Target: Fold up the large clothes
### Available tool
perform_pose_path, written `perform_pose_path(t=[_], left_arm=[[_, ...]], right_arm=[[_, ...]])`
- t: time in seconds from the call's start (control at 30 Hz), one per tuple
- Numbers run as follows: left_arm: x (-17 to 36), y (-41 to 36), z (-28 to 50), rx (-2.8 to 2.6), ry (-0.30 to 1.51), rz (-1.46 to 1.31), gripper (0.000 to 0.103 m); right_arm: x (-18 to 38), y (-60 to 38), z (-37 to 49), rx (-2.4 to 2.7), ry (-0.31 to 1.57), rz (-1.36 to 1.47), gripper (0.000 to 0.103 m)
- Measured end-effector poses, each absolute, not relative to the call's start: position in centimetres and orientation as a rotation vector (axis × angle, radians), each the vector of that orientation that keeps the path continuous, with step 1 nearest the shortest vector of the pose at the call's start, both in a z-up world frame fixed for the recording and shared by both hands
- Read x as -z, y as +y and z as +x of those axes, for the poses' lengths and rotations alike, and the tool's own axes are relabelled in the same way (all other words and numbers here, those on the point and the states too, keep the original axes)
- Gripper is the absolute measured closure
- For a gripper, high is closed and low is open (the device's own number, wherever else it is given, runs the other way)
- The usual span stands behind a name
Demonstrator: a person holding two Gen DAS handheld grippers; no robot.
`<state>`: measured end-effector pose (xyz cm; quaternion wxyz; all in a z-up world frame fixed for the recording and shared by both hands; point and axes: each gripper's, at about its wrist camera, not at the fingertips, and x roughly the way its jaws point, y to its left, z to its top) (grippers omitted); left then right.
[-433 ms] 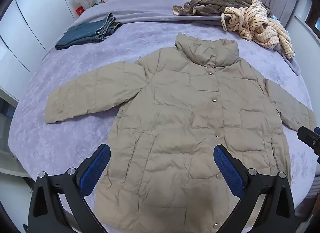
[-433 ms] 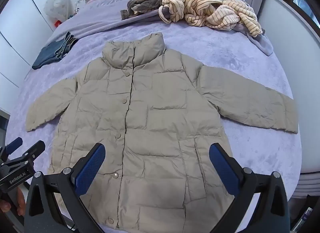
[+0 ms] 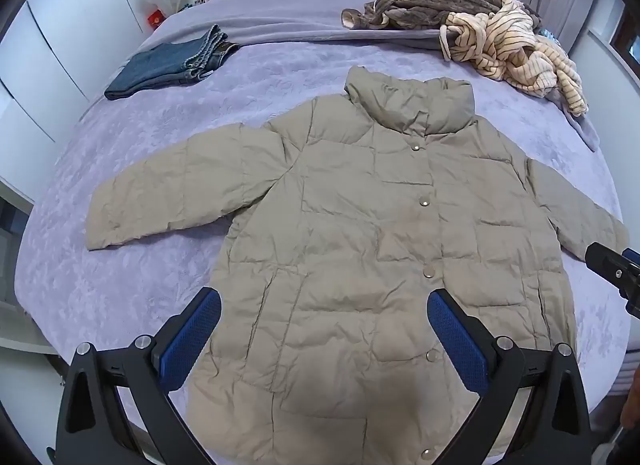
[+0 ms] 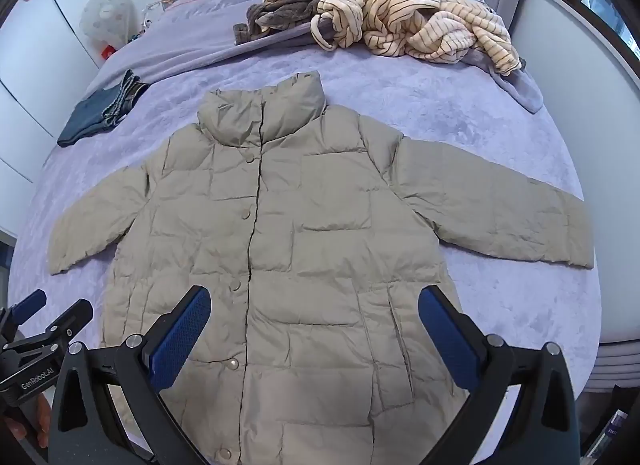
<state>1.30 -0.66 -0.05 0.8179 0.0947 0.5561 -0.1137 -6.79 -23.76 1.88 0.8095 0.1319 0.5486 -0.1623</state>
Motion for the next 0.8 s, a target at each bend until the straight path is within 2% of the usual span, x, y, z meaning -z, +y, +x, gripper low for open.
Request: perform_pose_path(t=[0.8], left_arm=[[0.7, -0.7, 1.7, 0.226, 1.202, 0.198, 0.0]], right_arm=[[-0.8, -24.4, -5.8, 0.337, 1.202, 0.285, 0.0]])
